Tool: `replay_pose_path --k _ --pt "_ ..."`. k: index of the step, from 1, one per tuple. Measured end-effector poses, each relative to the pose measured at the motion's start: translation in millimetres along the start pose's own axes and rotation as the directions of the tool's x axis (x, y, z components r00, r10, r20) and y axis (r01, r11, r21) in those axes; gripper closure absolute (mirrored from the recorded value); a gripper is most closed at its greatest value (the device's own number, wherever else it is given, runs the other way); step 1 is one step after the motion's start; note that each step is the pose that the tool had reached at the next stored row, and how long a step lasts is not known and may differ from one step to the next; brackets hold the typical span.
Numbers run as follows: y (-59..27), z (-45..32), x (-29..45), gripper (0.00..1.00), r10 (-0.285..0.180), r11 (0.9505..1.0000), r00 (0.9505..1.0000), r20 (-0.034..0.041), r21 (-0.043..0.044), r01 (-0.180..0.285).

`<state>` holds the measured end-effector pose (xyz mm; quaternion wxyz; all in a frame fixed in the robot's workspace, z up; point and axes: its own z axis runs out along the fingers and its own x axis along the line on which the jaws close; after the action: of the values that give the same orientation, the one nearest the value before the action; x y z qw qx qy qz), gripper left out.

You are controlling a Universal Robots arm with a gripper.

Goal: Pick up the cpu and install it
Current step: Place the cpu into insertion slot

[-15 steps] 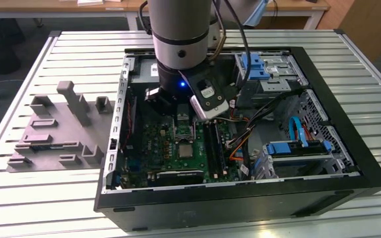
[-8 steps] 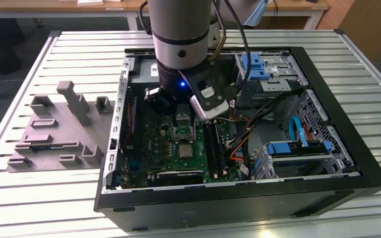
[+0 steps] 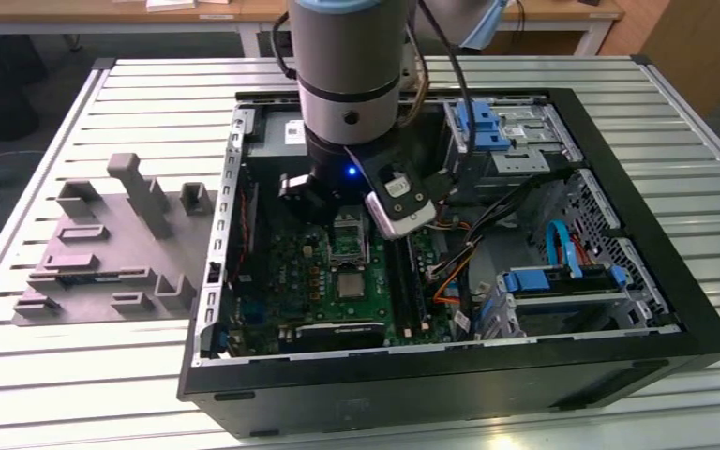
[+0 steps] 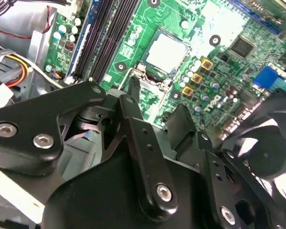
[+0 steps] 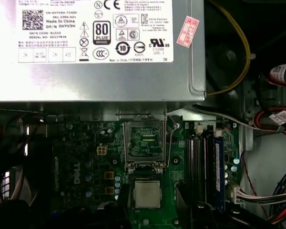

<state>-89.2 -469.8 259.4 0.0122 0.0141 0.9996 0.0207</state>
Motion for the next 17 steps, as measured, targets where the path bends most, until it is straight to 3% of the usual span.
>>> replay_pose_path --k 5,10,17 --pt "-11.5 8.5 -0.6 0.5 0.002 1.0 1.0 0.0001 0.0 -0.002" --pt "-12.6 17.2 -1.7 0.5 0.002 1.0 1.0 0.0003 0.0004 -0.002" --pt "-12.6 17.5 -1.7 0.5 0.002 1.0 1.0 0.0003 0.0091 -0.002"
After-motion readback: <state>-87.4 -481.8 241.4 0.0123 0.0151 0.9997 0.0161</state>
